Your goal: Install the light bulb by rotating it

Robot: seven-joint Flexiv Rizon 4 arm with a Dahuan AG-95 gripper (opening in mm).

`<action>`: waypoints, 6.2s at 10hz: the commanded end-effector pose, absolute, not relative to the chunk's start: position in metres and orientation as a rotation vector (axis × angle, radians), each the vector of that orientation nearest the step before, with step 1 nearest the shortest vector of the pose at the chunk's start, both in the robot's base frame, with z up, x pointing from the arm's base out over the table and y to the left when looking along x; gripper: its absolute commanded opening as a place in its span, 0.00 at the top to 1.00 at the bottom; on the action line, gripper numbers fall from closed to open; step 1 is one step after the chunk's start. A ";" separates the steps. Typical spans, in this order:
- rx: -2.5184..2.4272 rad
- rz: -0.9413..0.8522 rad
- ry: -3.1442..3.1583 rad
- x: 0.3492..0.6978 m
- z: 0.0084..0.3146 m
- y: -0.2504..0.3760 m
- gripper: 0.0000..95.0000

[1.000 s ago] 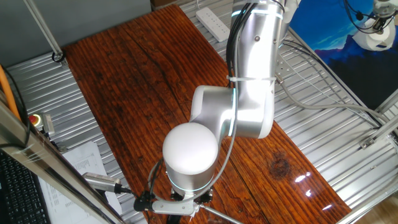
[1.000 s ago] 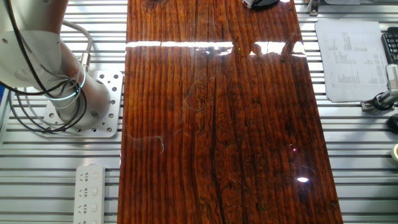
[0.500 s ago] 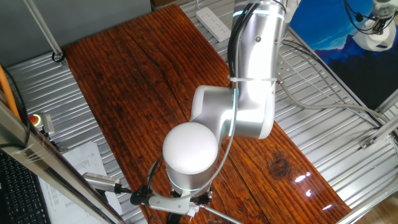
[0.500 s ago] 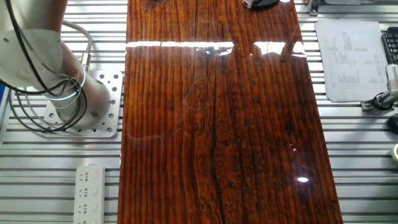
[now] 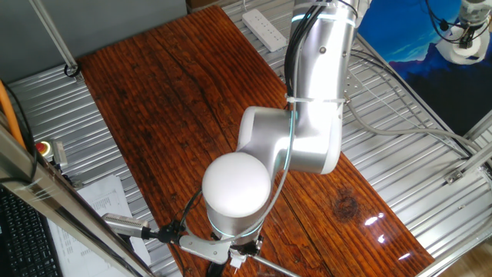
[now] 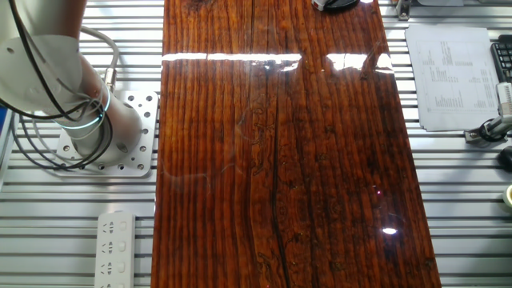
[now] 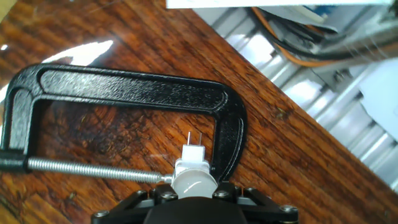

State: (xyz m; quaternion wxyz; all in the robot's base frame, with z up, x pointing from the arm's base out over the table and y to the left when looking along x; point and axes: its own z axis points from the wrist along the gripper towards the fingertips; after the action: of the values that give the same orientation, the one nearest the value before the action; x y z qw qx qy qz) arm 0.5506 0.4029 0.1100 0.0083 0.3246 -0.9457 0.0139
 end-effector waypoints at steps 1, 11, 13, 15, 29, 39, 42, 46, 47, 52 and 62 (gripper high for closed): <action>0.917 0.070 -2.978 0.551 0.110 0.403 0.80; 0.517 0.089 -3.081 0.551 0.110 0.402 0.80; 0.461 0.089 -3.091 0.551 0.110 0.402 0.80; 0.373 0.098 -3.103 0.551 0.110 0.402 0.80; 0.551 0.080 -3.080 0.547 0.122 0.405 0.20; 2.023 -0.016 -2.391 0.541 0.138 0.411 0.40; 2.196 -0.022 -2.237 0.542 0.136 0.411 0.40; 2.269 -0.041 -2.172 0.546 0.126 0.407 0.40; 2.302 -0.034 -2.133 0.546 0.126 0.407 0.40; 2.367 -0.030 -2.060 0.547 0.121 0.405 0.40; 2.423 -0.057 -1.992 0.545 0.119 0.403 0.40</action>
State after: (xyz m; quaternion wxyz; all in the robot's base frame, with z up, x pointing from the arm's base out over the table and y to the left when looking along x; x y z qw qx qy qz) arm 0.5439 0.4016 0.1183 0.0009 0.7739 -0.6330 -0.0182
